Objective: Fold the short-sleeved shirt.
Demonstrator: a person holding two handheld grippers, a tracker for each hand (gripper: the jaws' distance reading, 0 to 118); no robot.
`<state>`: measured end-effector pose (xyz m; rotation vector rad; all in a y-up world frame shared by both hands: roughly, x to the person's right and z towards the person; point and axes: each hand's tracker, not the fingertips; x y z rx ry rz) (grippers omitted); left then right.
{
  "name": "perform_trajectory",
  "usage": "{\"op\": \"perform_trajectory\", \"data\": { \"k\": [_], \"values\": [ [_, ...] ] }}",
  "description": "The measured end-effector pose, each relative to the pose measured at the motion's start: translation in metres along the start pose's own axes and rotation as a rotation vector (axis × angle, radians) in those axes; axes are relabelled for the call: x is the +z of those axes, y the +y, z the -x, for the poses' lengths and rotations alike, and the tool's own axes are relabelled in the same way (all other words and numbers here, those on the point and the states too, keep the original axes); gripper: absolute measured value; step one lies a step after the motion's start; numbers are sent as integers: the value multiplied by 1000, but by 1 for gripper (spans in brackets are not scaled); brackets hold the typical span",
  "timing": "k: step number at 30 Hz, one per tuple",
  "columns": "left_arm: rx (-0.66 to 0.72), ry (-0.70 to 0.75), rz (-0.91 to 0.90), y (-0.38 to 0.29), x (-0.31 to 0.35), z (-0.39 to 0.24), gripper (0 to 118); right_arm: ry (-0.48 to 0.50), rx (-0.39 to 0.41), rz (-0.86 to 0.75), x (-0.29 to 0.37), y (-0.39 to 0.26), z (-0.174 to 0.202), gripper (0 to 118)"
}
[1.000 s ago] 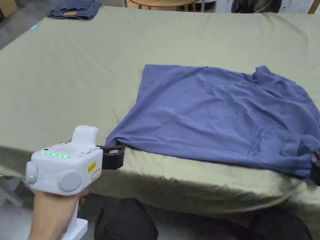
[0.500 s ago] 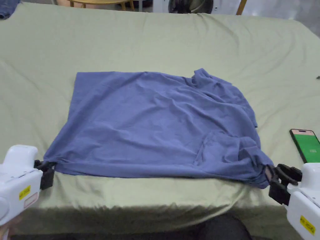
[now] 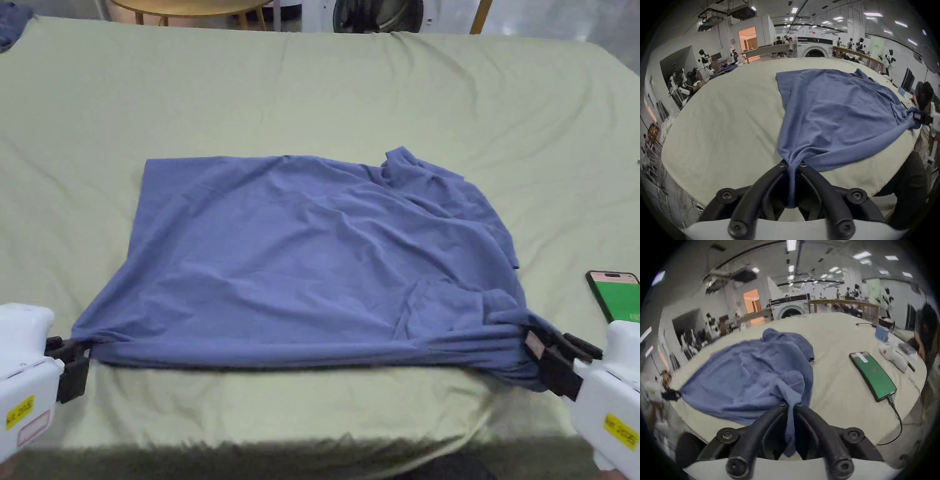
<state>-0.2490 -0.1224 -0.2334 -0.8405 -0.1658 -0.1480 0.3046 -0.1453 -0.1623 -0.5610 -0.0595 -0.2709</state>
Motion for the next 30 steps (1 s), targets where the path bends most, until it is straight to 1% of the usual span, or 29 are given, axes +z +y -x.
{"op": "perform_trajectory", "data": {
  "k": [2, 3, 4, 6, 9, 10, 12, 14, 16, 17, 18, 21, 22, 23, 24, 25, 26, 27, 30],
  "values": [
    [-4, 9, 1, 13, 9, 5, 1, 16, 14, -34, 10, 21, 0, 1],
    [-16, 20, -7, 26, 14, 4, 1, 22, 39, -48, 11, 34, 1, 1],
    [-43, 40, -24, 39, 16, 3, 1, 10, 86, -67, 17, 36, 17, 1],
    [-74, 47, -20, 69, 11, 2, 1, -13, 149, -87, 6, 64, 23, 1],
    [-76, 42, 13, 117, -15, 8, 1, -25, 182, -104, -23, 100, 35, 1],
    [-49, 32, 51, 131, -30, 13, 1, -41, 201, -101, -37, 110, 35, 1],
    [66, -52, 137, 161, -65, 28, 1, -70, 227, -59, -71, 125, 44, 1],
    [128, -66, 174, 178, -97, 33, 1, -101, 261, -13, -106, 134, 47, 1],
    [194, -94, 213, 185, -123, 36, 1, -136, 295, 33, -134, 127, 51, 1],
    [220, -91, 216, 186, -132, 35, 1, -143, 299, 50, -147, 123, 52, 1],
    [213, -79, 226, 186, -138, 32, 1, -148, 292, 57, -154, 120, 51, 1],
    [247, -59, 218, 178, -142, 29, 1, -151, 255, 88, -161, 109, 47, 1],
    [269, -66, 200, 175, -136, 29, 8, -144, 238, 81, -157, 107, 46, 3],
    [286, -60, 139, 170, -127, 28, 31, -125, 204, 68, -150, 106, 46, 13],
    [283, -58, 73, 164, -114, 27, 78, -106, 178, 78, -142, 107, 44, 52],
    [265, -51, 12, 157, -99, 24, 104, -101, 177, 84, -130, 106, 48, 88],
    [241, -37, -75, 151, -79, 20, 109, -106, 191, 45, -112, 100, 57, 107],
    [223, -8, -145, 141, -61, 13, 108, -102, 223, -27, -92, 96, 64, 111],
    [168, 29, -307, 102, -26, -10, 108, -88, 271, -111, -47, 71, 89, 111]
  ]
}}
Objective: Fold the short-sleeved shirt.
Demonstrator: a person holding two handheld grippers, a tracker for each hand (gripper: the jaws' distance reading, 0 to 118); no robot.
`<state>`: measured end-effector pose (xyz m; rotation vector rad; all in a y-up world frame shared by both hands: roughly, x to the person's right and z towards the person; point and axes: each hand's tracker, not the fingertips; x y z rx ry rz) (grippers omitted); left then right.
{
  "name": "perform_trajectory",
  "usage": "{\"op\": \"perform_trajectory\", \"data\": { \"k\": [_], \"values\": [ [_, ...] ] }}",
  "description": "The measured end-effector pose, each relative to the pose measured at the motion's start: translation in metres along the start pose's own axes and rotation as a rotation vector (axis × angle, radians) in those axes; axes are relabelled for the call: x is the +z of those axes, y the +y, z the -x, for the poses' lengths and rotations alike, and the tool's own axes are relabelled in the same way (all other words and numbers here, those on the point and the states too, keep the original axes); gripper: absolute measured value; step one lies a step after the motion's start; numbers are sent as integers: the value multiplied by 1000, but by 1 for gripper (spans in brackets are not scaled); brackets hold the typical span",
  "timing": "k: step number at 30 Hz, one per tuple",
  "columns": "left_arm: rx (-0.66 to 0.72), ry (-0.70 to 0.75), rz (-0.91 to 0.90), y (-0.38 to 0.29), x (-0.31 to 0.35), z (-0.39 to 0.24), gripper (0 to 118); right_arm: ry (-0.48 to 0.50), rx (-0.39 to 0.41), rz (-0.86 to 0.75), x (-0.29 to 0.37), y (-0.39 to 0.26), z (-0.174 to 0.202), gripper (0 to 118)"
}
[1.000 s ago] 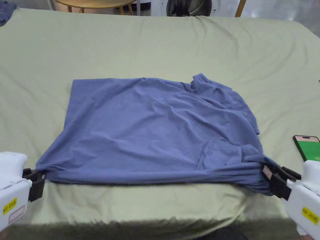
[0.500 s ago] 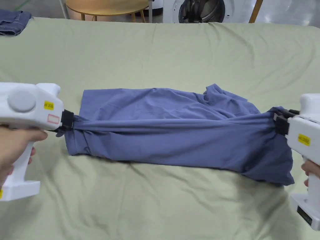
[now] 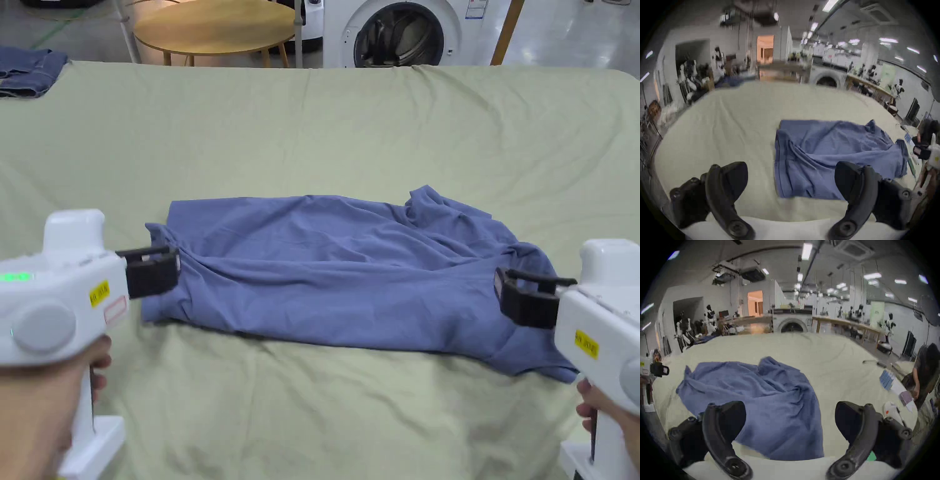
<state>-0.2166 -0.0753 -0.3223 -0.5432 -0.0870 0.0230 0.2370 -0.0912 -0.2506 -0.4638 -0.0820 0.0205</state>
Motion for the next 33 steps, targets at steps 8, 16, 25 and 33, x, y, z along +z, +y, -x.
{"op": "perform_trajectory", "data": {
  "k": [8, 16, 25, 33],
  "values": [
    [2, 10, 74, -76, 34, -6, 0, 25, -37, -1, 52, -33, 40, 0],
    [-2, 44, 134, -67, 4, 17, 0, 28, -67, 10, 59, -30, 26, 0],
    [43, 109, 228, -39, -81, 19, 117, -38, -80, 33, 47, -37, -6, 0],
    [-94, 94, 303, -41, -112, -17, 55, -88, -76, 107, 6, -48, -45, 17]
  ]
}}
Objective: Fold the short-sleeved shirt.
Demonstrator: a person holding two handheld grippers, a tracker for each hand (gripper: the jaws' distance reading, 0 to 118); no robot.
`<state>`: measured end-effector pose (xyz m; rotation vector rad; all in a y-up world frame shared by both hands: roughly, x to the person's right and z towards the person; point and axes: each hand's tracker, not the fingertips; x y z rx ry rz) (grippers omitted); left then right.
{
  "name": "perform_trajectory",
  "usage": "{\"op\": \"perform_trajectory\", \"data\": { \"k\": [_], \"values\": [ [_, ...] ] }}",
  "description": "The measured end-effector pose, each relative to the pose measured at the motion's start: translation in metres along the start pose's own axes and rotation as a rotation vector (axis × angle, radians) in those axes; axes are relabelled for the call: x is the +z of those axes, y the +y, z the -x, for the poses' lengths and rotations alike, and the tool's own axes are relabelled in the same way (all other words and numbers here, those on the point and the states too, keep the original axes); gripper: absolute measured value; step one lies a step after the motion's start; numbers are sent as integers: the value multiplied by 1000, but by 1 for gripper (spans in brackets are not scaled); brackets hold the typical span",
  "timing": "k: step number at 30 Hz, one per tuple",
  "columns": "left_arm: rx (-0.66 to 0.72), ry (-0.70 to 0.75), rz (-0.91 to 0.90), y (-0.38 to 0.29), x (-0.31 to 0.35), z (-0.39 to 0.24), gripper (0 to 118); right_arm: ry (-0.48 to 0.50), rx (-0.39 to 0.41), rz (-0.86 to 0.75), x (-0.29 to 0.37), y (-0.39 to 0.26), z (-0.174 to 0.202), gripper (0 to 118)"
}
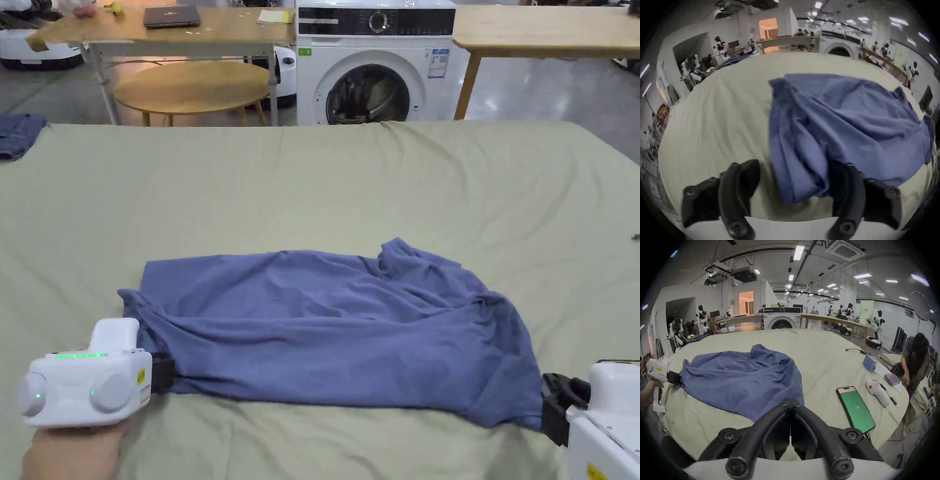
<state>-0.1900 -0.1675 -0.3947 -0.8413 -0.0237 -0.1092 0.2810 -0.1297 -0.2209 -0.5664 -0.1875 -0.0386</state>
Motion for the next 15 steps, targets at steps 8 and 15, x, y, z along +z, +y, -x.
{"op": "perform_trajectory", "data": {
  "k": [8, 15],
  "values": [
    [19, -60, 6, 5, 16, 2, 6, 127, -49, 165, -75, -10, 10, 118],
    [23, -73, -19, 10, 34, 10, 5, 188, -66, 189, -69, -6, 7, 6]
  ]
}}
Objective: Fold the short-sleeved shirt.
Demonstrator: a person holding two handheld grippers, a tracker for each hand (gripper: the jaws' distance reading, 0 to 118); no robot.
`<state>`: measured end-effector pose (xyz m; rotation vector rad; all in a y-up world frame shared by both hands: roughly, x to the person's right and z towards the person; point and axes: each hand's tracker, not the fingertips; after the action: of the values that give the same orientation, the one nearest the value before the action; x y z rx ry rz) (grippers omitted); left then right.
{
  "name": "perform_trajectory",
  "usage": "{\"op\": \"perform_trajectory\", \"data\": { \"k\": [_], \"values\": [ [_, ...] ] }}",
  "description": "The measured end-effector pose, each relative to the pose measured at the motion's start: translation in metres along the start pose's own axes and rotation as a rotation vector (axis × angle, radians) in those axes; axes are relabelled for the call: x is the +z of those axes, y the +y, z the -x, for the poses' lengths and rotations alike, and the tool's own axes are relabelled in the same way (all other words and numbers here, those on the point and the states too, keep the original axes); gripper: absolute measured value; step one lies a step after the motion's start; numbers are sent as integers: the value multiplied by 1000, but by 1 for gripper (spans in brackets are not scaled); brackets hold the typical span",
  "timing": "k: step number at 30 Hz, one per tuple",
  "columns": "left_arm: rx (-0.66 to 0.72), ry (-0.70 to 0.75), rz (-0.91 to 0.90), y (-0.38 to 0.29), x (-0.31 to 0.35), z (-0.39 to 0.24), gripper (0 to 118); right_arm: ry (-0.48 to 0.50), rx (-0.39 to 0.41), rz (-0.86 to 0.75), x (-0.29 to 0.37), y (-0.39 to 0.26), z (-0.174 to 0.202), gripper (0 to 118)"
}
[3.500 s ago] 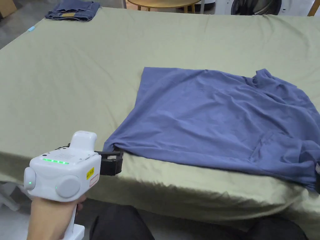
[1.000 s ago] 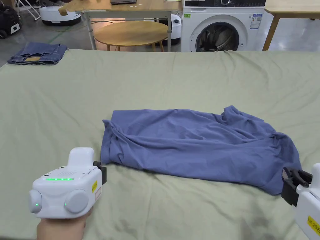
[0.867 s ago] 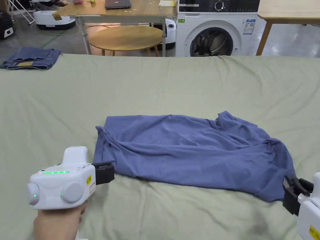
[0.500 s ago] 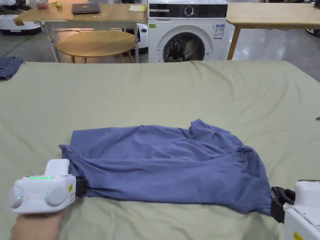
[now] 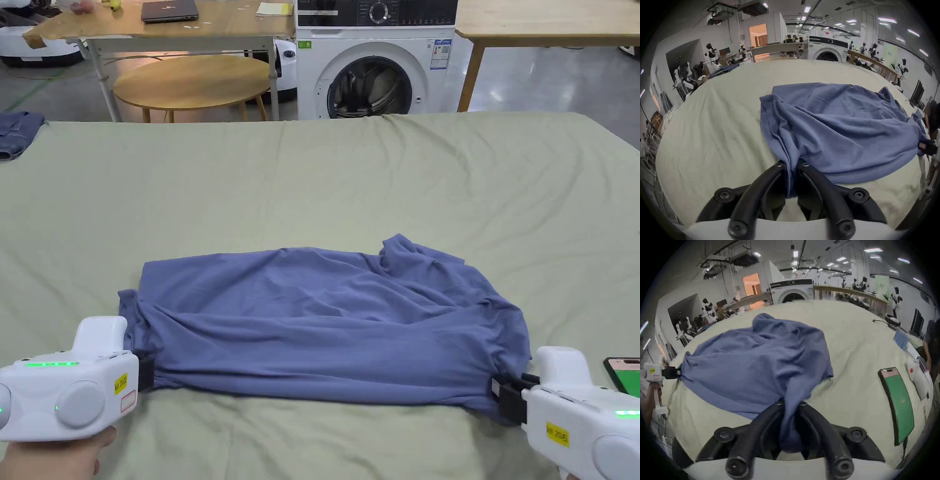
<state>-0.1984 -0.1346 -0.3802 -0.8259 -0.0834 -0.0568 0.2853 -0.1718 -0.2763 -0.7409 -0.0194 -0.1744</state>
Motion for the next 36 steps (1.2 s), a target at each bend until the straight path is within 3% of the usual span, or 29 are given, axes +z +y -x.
{"op": "perform_trajectory", "data": {
  "k": [6, 11, 16, 18, 19, 20, 21, 22, 23, 24, 25, 27, 30, 31, 32, 33, 34, 36],
  "values": [
    [9, -40, -112, 0, 68, 10, 4, 37, -11, -97, 79, 18, 0, 6],
    [43, -105, -140, -40, 134, 23, 4, 53, -7, -73, 136, 2, 1, 6],
    [125, -124, 5, -117, 114, 34, 4, 24, -22, 53, 113, -53, -4, 6],
    [185, -136, -36, -142, 106, 35, 4, -14, -66, 76, 98, -71, -3, 8],
    [188, -114, -58, -148, 109, 33, 9, -18, -85, 56, 100, -76, -3, 22],
    [163, -93, -35, -146, 115, 29, 9, -17, -85, 30, 105, -76, -1, 22],
    [114, -37, -50, -144, 124, 23, 15, -60, -56, -10, 114, -73, 5, 30],
    [73, -16, -93, -141, 133, 19, 31, -67, -19, -42, 122, -68, 11, 51],
    [42, -18, -149, -133, 145, 14, 65, -33, 27, -96, 132, -61, 19, 88],
    [32, -25, -199, -124, 156, 10, 103, -16, 57, -143, 141, -53, 29, 114],
    [19, -28, -244, -112, 164, 4, 113, -26, 85, -170, 145, -44, 40, 116],
    [-31, -21, -303, -88, 175, -13, 113, -39, 152, -268, 153, -25, 69, 116],
    [-75, 8, -375, -66, 176, -30, 113, -15, 178, -362, 152, -9, 103, 116],
    [-74, 1, -379, -63, 176, -33, 109, -3, 180, -365, 152, -7, 110, 114],
    [-67, -3, -368, -62, 166, -30, 92, 3, 189, -386, 152, -6, 118, 100],
    [-61, 2, -361, -59, 163, -31, 38, -17, 196, -398, 151, -5, 125, 52],
    [-49, 18, -341, -63, 156, -28, 0, -47, 190, -402, 147, -5, 128, 6],
    [-15, -35, -303, -69, 145, -18, 0, 47, 158, -396, 142, -10, 127, 0]
  ]
}}
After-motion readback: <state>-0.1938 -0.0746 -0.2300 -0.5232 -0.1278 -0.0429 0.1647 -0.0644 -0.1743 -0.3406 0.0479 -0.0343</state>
